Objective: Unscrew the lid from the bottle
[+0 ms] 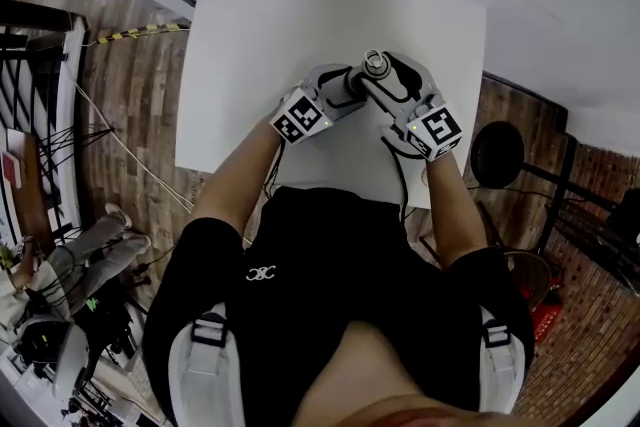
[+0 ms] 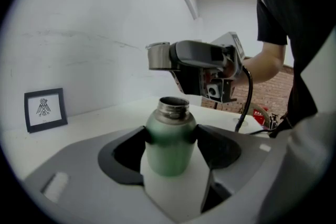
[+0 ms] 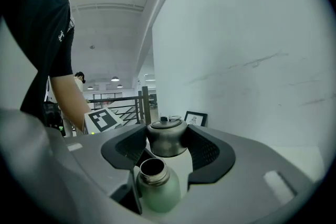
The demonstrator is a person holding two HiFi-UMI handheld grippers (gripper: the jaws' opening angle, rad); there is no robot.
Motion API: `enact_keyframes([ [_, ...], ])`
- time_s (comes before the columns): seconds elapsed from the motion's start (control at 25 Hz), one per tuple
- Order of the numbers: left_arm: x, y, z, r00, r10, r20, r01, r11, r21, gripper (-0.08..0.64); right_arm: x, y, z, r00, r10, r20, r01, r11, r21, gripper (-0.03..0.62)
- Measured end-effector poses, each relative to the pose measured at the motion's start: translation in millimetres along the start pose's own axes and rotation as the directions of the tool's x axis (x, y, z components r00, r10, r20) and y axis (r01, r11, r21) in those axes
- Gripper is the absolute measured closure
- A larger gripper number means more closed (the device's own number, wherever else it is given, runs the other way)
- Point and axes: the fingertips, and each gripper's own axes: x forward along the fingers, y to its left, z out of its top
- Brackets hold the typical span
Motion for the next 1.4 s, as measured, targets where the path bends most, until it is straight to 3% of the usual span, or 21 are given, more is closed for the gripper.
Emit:
enact_keyframes([
  [0.28, -4, 1, -4, 0.997, 0.066, -0.029, -0.067, 0.997, -0.037, 0.199, -20, 1, 19, 0.99, -0.132, 0.056, 0.131, 0.991, 0.009, 0.345],
  [0.44, -22, 8, 1, 0.986, 0.166, -0.002, -0.166, 0.984, -0.059, 0.199, -36, -1, 34, 0.968, -0.226, 0.105, 0.226, 0.974, 0.018, 0.345],
  [0.56, -49, 10, 18, 0.964, 0.259, 0.06, -0.254, 0.964, -0.08, 0.204, -51, 1, 47, 0.949, -0.285, 0.138, 0.289, 0.957, -0.008, 0.345],
  [0.68, -94, 12, 39, 0.906, 0.411, 0.104, -0.405, 0.911, -0.078, 0.328, -64, 13, 68, 0.927, -0.331, 0.178, 0.345, 0.937, -0.054, 0.345],
  [0.76, -127, 12, 52, 0.838, 0.533, 0.117, -0.527, 0.846, -0.082, 0.442, -74, 22, 78, 0.908, -0.368, 0.2, 0.386, 0.92, -0.06, 0.347],
  [0.84, -158, 13, 66, 0.765, 0.63, 0.133, -0.62, 0.777, -0.114, 0.506, -83, 26, 85, 0.887, -0.408, 0.215, 0.428, 0.902, -0.056, 0.347],
  [0.96, -194, 16, 89, 0.667, 0.727, 0.161, -0.709, 0.687, -0.161, 0.506, -90, 25, 91, 0.862, -0.453, 0.228, 0.473, 0.88, -0.04, 0.347],
  [1.04, -213, 14, 103, 0.622, 0.765, 0.169, -0.744, 0.644, -0.175, 0.508, -92, 25, 91, 0.852, -0.474, 0.224, 0.492, 0.87, -0.029, 0.345],
  [1.12, -228, 5, 117, 0.598, 0.782, 0.177, -0.76, 0.623, -0.185, 0.507, -95, 29, 92, 0.85, -0.482, 0.215, 0.497, 0.867, -0.023, 0.345],
  [1.4, -243, -4, 135, 0.57, 0.798, 0.197, -0.773, 0.602, -0.202, 0.506, -90, 35, 96, 0.86, -0.461, 0.217, 0.477, 0.878, -0.025, 0.346],
])
